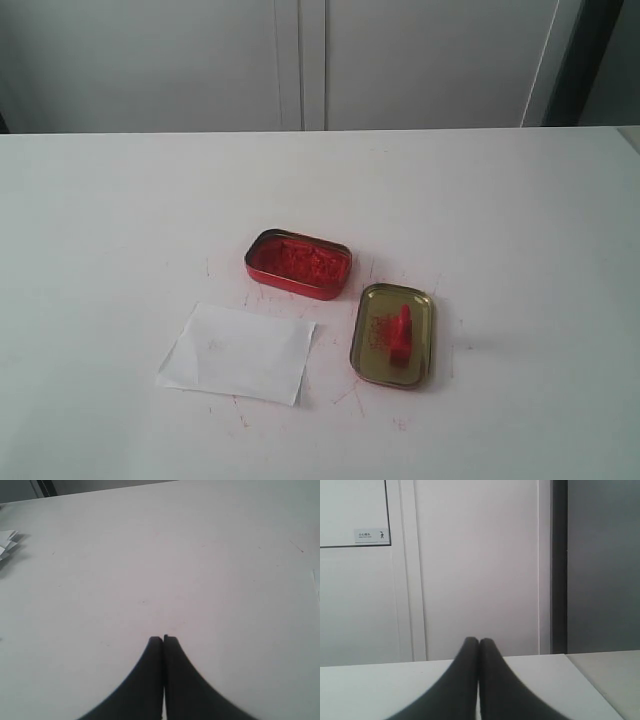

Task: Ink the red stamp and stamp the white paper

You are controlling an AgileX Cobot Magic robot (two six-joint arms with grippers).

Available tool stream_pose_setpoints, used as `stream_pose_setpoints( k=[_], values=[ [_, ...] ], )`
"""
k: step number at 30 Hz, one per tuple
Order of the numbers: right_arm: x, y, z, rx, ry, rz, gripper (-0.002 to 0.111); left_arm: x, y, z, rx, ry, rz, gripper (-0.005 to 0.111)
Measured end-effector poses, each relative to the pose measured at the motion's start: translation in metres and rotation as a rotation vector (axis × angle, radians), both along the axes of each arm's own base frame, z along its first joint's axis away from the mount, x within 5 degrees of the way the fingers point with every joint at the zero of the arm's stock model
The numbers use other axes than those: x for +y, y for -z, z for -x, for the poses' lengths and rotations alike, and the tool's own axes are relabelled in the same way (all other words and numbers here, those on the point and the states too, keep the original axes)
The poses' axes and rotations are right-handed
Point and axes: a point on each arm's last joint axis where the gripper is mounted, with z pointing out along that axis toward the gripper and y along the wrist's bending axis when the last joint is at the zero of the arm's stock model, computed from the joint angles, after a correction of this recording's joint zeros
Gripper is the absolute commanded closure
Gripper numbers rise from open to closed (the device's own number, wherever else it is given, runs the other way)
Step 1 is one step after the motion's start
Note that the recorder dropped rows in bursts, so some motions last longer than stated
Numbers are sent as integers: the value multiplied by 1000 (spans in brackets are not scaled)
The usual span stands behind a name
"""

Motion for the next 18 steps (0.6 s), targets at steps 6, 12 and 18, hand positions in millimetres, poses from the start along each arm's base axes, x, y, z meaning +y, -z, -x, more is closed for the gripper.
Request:
stream_pose_setpoints(
  k=[6,12,18],
  values=[
    [0,0,0,0,0,0,108,0,0,0,0,0,0,107],
    [0,-2,0,43,-3,0,108,0,0,0,0,0,0,107],
    [1,-29,8,84,-11,2,108,0,0,0,0,0,0,107]
  ],
)
